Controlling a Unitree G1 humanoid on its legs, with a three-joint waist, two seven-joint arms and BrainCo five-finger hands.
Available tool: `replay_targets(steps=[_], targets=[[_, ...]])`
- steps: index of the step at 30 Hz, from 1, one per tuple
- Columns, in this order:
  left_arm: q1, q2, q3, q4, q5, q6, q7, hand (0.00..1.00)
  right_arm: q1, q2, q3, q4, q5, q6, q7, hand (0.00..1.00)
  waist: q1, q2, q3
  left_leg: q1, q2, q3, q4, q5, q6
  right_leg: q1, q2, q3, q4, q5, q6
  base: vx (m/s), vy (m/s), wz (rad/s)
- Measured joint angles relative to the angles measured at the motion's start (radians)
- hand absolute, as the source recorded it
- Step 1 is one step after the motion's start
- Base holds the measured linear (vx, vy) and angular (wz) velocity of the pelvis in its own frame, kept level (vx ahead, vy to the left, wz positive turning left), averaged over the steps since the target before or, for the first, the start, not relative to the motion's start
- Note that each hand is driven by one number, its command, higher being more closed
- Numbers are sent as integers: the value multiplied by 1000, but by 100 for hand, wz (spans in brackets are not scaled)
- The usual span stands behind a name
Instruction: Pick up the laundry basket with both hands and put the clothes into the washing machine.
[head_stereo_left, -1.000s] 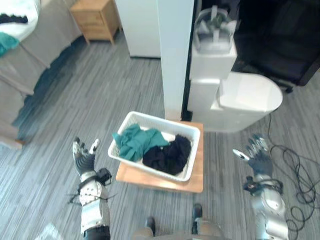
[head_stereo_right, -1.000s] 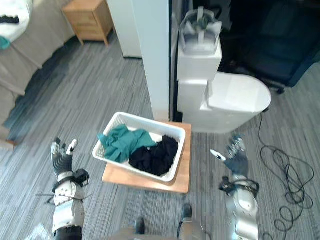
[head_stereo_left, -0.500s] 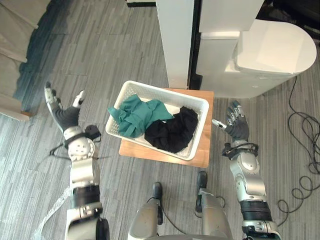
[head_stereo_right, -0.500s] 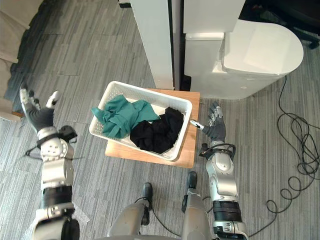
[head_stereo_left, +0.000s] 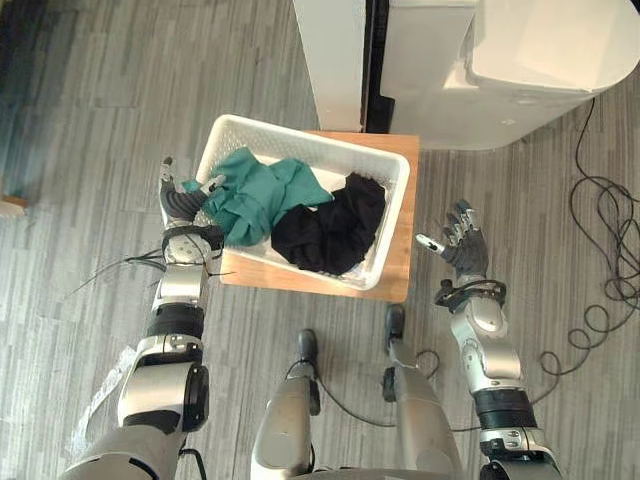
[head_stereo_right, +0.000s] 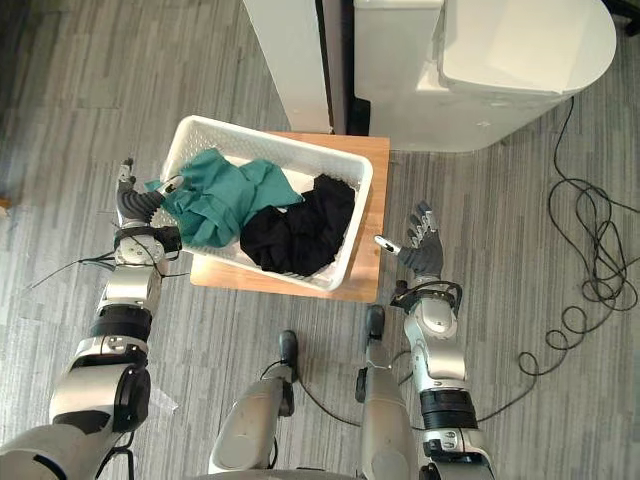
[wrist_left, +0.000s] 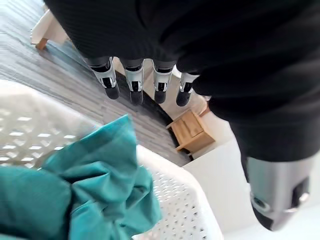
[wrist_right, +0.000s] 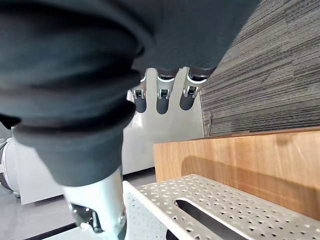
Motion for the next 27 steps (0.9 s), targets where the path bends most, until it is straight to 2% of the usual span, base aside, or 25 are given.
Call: replay_targets(steps=[10,18,27], targets=[[-174,14,76,94,16,41,-50,0,-74,18,19,20,19,39,-1,0,0,-12,47,-53,6,15,22,-2,-1,-19,8,16,-67,48,3,3,-17,-3],[-220,8,71,113,84,40,-51,0,-116,21,33,10,19,39,-9,0,1,-24,54,-84,5,34,59,-22,8,-28,8,42,-100,74,17,12,-11,-6],[-227,6,73,111,135,37,-50,0,-146,39,42,9,18,40,-22,0,2,-25,55,-130,12,38,115,-47,11,-41,10,53,-120,93,21,-2,-5,-3]])
